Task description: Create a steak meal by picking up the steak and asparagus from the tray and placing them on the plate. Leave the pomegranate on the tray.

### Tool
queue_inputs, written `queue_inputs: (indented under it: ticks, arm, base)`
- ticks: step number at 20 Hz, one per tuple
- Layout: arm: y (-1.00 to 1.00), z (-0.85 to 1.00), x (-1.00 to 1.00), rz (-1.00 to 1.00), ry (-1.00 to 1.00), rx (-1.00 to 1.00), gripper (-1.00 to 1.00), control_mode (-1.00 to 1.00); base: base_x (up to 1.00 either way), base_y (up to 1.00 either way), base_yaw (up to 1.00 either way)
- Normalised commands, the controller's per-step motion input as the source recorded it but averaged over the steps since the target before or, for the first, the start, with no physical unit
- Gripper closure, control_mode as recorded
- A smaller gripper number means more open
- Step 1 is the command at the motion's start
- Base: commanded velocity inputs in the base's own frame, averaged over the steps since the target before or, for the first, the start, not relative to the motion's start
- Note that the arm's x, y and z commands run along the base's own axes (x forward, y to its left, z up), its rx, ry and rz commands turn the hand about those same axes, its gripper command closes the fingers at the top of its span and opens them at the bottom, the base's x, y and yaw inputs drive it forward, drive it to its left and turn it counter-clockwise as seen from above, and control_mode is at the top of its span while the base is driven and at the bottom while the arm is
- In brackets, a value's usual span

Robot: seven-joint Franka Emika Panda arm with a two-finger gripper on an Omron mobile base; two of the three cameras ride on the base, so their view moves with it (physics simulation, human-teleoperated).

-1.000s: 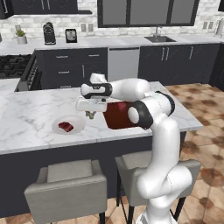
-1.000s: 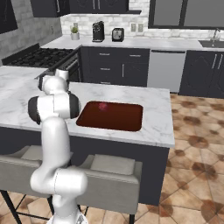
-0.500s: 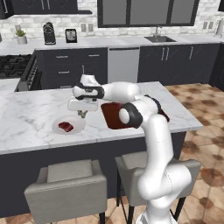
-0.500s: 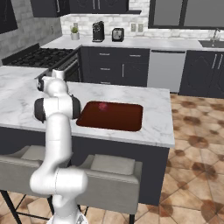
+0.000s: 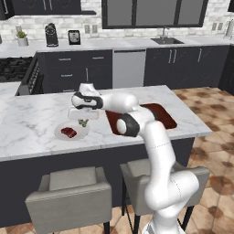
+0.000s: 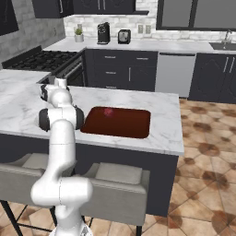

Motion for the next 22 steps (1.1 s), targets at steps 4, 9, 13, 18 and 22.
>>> queue_inputs:
  ticks: [4,9,13,18,22]
  arm:
    - [0.00,-0.04,-0.17,0.00,0.00,-0.01,-1.00,-1.00]
    - [0.00,0.00,-0.41,0.00,-0.01,-0.02,-1.00,-1.00]
    - [0.00,0.00,-0.33,0.00,-0.01,-0.02,-1.00,-1.00]
    - [-0.13,0.12,-0.65,0.00,-0.07,0.00,-1.00,-1.00]
    - [-0.49,0.35,-1.00,0.00,-0.19,0.00,-1.00,-1.00]
  base:
    - [0.00,0.00,0.00]
    - [0.00,0.00,0.00]
    - [0.00,0.00,0.00]
    - [0.00,0.00,0.00]
    - [0.00,0.00,0.00]
